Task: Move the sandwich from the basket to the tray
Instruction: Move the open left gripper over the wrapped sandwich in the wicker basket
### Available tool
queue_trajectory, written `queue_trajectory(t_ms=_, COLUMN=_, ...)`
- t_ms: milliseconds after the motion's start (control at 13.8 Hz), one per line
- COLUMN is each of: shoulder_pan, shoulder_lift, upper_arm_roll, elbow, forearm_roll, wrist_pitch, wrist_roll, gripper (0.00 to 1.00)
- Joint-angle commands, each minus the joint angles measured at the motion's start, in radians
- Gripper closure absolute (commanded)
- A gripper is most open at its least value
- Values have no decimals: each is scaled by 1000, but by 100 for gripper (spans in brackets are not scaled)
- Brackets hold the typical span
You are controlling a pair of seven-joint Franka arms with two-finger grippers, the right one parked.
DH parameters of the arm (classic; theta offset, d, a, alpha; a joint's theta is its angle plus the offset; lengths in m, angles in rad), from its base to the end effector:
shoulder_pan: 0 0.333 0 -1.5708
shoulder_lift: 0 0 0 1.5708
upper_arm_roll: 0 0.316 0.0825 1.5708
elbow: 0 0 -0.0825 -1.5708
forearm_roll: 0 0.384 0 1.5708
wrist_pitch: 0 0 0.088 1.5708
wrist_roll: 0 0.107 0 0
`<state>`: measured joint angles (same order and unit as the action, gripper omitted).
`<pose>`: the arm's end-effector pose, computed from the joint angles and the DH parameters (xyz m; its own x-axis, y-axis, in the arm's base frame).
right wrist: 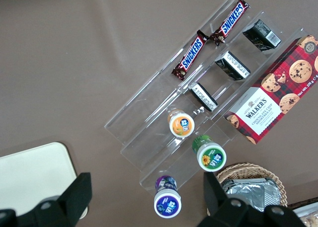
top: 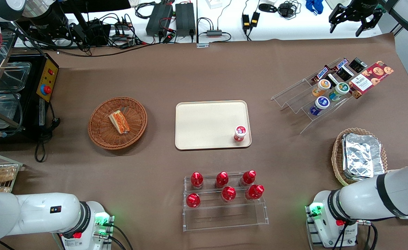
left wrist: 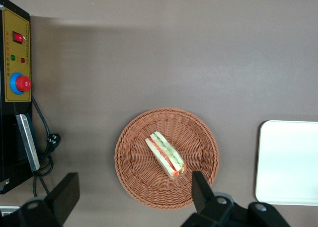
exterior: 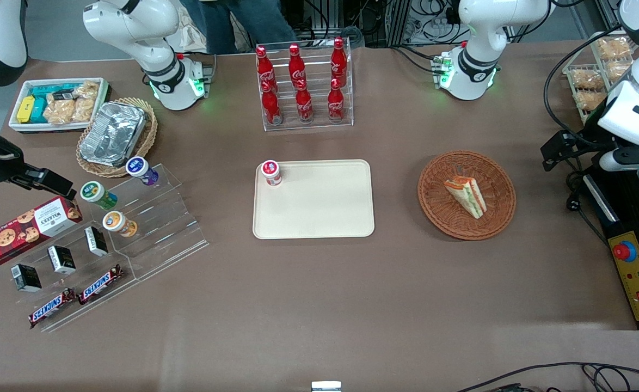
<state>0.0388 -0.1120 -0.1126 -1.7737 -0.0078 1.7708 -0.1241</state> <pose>0.5342 -0.0432 0.6064 0.9928 0.0516 0.1080 0.0510 -0.9987 0.0086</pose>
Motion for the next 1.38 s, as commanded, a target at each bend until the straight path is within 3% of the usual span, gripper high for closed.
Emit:
queue_trajectory(t_ms=0, shoulder_pan=4, shoulder_lift=3, upper_arm_roll=1, elbow=23, forearm_roll=0, wrist_pitch=-14, wrist_roll=11, gripper=0)
queue_trajectory(t_ms=290, shoulder_pan=1, shoulder_lift=0, upper_arm_roll=-1, elbow=23, forearm_roll=3, wrist_pitch=-24, wrist_roll=0, gripper=0)
queue_trajectory(t_ms=581, shoulder_pan=4, shoulder_lift=-58, upper_arm_roll=-1, elbow=-85, forearm_roll=-14, wrist_pitch=-113, wrist_roll=-5, gripper=0)
queue_trajectory(t_ms=1016, shoulder_pan=-8, shoulder_lift=-110, upper_arm_roll=-5, elbow=-268, forearm_roll=-14, wrist_pitch=47, wrist_roll=-11, gripper=0)
queue_trajectory(t_ms=1306, shoulder_pan=-11, shoulder_lift=-92, upper_arm_roll=-25, elbow=-377, forearm_roll=-75, wrist_pitch=163, wrist_roll=-58, gripper=0)
